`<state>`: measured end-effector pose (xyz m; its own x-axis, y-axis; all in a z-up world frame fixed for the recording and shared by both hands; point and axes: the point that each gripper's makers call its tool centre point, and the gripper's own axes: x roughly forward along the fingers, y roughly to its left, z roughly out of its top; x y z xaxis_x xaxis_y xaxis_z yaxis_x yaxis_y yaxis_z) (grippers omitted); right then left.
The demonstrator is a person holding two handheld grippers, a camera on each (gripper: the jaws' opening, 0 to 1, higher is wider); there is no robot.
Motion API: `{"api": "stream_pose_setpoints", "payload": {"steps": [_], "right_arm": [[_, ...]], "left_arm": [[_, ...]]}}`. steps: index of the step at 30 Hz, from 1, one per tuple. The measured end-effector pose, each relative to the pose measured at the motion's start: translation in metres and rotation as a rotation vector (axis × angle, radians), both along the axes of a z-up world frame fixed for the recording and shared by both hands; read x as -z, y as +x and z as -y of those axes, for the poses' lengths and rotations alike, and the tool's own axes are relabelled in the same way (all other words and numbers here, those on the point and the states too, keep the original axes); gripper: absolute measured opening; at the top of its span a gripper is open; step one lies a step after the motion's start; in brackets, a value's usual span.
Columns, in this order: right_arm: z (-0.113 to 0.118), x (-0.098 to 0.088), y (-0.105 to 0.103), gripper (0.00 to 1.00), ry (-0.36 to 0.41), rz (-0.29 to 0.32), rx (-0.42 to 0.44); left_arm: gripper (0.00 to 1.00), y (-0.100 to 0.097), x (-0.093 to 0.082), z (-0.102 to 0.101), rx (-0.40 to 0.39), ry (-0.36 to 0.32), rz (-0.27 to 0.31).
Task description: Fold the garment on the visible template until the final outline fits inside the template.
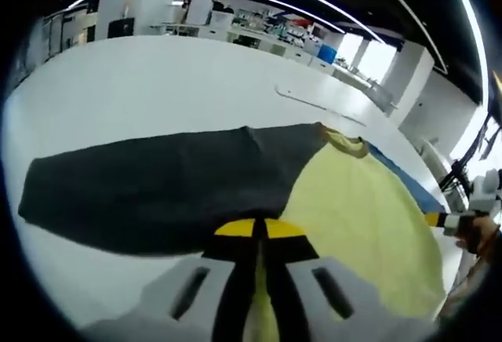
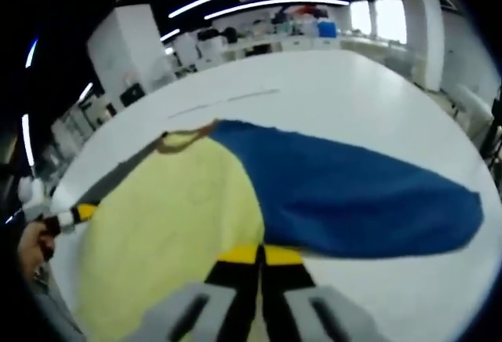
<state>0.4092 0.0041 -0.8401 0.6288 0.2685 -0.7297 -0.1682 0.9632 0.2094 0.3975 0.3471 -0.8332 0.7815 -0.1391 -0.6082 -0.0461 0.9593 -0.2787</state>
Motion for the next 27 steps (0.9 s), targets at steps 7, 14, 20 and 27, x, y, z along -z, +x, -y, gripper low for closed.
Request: {"api": "stream_pose_setpoints", "payload": {"steps": [7,14,20,27], "right_arm": [[0.005,-0.009,0.003,0.0,0.0,0.022,-0.006],[0.02,-0.022,0.015,0.0,-0.004,0.061,0.011],[0.013,-0.018,0.005,0.0,0.043,-0.002,-0.028],[0.0,-0.007,0.004,0.0,0.051,-0.025,-0.028]], "left_arm": [[0.0,0.006,-0.011,-0.002,0.039,0.027,0.033],[0.0,0.008,-0.014,-0.001,0.052,0.051,0.036],[0.0,0.009,-0.014,0.0,0.052,0.053,0.033],[0.0,0.008,-0.012,0.0,0.045,0.044,0.02]]}}
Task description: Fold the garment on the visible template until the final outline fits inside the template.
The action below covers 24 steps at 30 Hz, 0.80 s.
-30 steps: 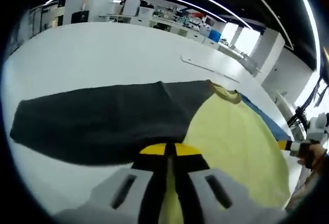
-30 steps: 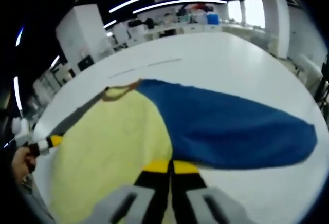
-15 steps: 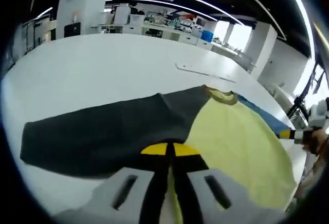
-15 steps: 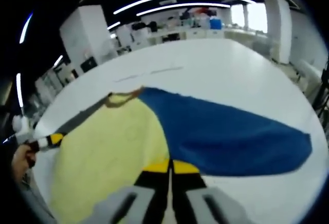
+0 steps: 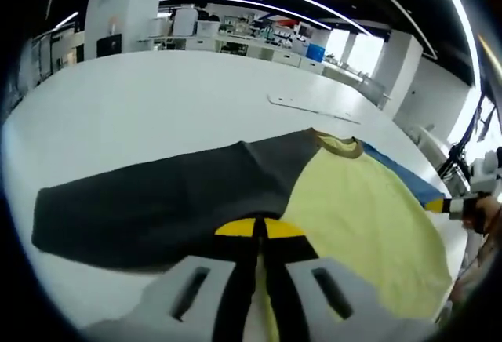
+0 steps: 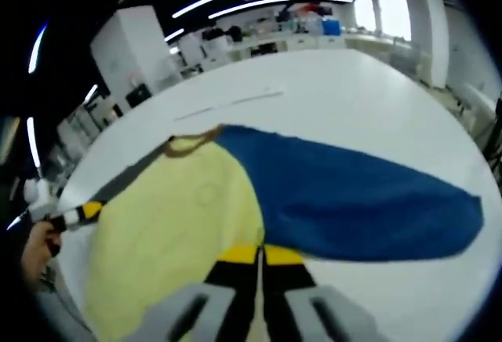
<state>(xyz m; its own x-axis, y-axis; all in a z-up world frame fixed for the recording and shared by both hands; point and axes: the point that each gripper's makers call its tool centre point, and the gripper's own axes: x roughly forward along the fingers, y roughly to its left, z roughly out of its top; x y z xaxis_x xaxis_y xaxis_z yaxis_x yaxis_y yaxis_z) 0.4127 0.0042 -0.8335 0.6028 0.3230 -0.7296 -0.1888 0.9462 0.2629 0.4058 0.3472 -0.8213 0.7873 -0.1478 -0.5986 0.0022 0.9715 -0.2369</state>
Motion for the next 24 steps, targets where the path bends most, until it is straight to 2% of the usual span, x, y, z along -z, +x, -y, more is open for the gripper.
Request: {"api": "stream_pose_setpoints", "payload": {"steps": [4,9,10,15,19,24], "right_arm": [[-0.006,0.006,0.002,0.08,0.004,-0.017,-0.007],[-0.003,0.013,-0.003,0.01,-0.042,-0.032,-0.01],[-0.005,0.01,-0.002,0.0,-0.036,-0.017,-0.015],[-0.003,0.009,-0.001,0.0,-0.037,-0.017,-0.025],[0.012,-0.002,0.008,0.0,-0.069,0.045,0.004],[0.015,0.002,0.01,0.0,-0.059,0.034,0.0]], "left_arm": [[0.0,0.0,0.001,0.0,0.003,0.001,-0.005],[0.0,0.002,0.003,-0.001,0.006,0.003,-0.007],[0.0,0.002,0.003,-0.001,0.008,0.004,-0.006],[0.0,0.001,0.001,-0.001,0.01,0.012,0.0],[0.0,0.002,0.001,-0.002,0.012,0.029,0.003],[0.0,0.003,0.002,-0.001,0.015,0.044,0.001]]}}
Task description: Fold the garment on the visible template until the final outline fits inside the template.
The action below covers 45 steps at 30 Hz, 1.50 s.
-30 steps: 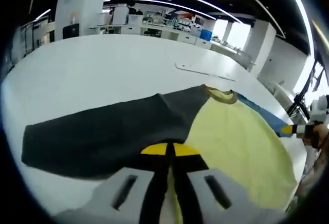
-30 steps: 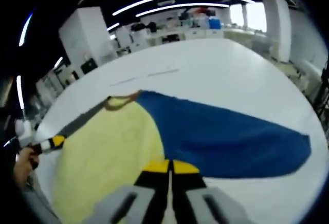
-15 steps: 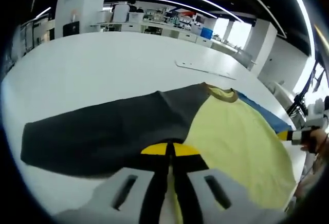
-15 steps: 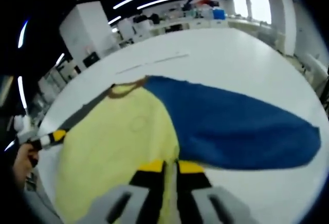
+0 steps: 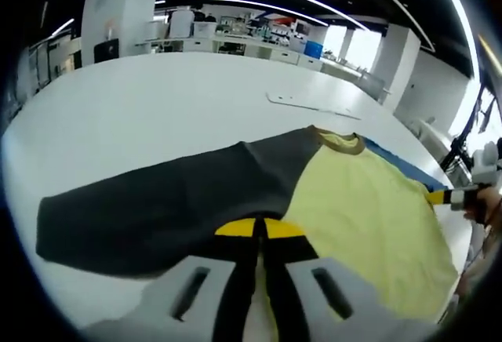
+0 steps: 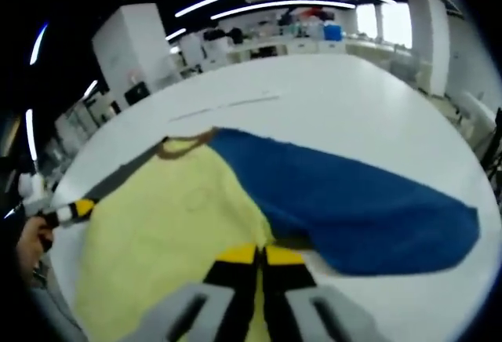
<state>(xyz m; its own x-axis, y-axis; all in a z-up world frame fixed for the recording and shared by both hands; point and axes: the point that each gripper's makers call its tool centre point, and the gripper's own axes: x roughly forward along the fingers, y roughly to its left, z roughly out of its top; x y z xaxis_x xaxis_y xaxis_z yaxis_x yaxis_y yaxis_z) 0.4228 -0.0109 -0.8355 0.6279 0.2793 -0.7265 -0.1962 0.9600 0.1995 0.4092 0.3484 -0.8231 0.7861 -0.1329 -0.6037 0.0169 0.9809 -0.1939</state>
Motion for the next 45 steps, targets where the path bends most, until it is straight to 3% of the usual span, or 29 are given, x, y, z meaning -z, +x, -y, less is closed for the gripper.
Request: {"api": "stream_pose_setpoints", "payload": {"steps": [11,15,22,30,37,45], "right_arm": [[-0.001,0.001,-0.001,0.0,-0.011,0.001,-0.012],[0.001,-0.003,-0.001,0.1,0.025,-0.003,0.006],[0.007,-0.017,-0.008,0.24,0.048,0.006,0.007],[0.023,-0.028,-0.013,0.5,0.039,0.031,0.01],[0.05,-0.032,-0.012,0.69,0.023,0.046,0.02],[0.092,-0.031,-0.015,0.77,0.007,0.041,0.079]], "left_arm": [[0.0,-0.003,0.002,-0.002,-0.003,0.005,-0.011],[0.0,-0.006,0.001,-0.004,0.002,0.026,-0.011],[0.18,-0.014,-0.013,0.0,0.037,0.048,0.032],[0.46,-0.024,-0.031,0.007,0.116,0.086,0.089],[0.67,-0.035,-0.038,0.01,0.131,0.077,0.11],[0.86,-0.049,-0.039,0.009,0.154,0.093,0.113]]}}
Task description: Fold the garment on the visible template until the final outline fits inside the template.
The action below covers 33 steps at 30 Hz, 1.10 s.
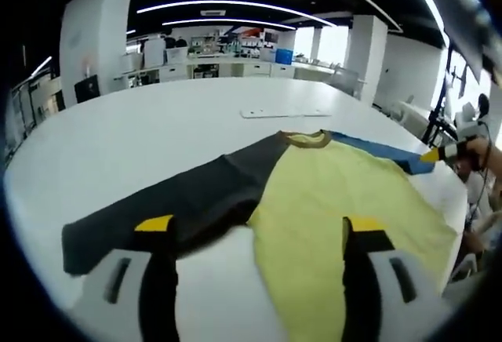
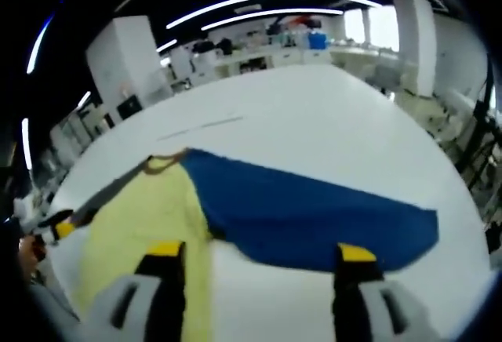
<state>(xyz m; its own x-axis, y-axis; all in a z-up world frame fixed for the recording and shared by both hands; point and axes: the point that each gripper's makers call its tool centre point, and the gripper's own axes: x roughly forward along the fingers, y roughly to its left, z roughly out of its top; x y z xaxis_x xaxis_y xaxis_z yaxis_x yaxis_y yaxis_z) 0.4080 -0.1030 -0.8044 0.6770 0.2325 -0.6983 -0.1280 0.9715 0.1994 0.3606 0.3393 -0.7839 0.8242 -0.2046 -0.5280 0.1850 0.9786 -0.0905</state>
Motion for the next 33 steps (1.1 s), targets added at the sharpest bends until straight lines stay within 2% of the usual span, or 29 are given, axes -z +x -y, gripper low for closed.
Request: {"api": "stream_pose_setpoints", "payload": {"steps": [4,7,11,15,20,25,30,33], "right_arm": [[0.015,-0.002,-0.006,0.78,0.014,0.004,0.039],[0.039,0.003,-0.003,0.79,0.012,0.0,0.073],[0.058,0.003,-0.008,0.79,0.009,-0.004,0.108],[0.085,0.009,-0.008,0.78,-0.006,-0.009,0.131],[0.102,0.01,-0.013,0.76,-0.031,-0.007,0.151],[0.137,0.02,-0.009,0.74,-0.042,-0.031,0.202],[0.151,0.028,-0.009,0.65,-0.063,-0.05,0.231],[0.156,0.028,-0.009,0.53,-0.054,-0.039,0.277]], "left_arm": [[0.92,-0.009,0.004,-0.001,0.0,0.002,-0.019],[0.95,-0.016,0.001,-0.001,-0.008,-0.001,-0.013],[0.99,-0.019,-0.001,-0.001,-0.004,0.002,-0.012],[0.99,-0.023,0.0,-0.002,-0.005,0.011,-0.02],[0.99,-0.025,0.002,-0.006,-0.013,0.01,-0.027],[0.99,-0.029,-0.002,-0.003,-0.022,-0.004,-0.011],[0.99,-0.032,-0.003,0.002,-0.019,0.004,-0.015],[0.98,-0.034,-0.005,0.0,-0.02,0.026,-0.007]]}}
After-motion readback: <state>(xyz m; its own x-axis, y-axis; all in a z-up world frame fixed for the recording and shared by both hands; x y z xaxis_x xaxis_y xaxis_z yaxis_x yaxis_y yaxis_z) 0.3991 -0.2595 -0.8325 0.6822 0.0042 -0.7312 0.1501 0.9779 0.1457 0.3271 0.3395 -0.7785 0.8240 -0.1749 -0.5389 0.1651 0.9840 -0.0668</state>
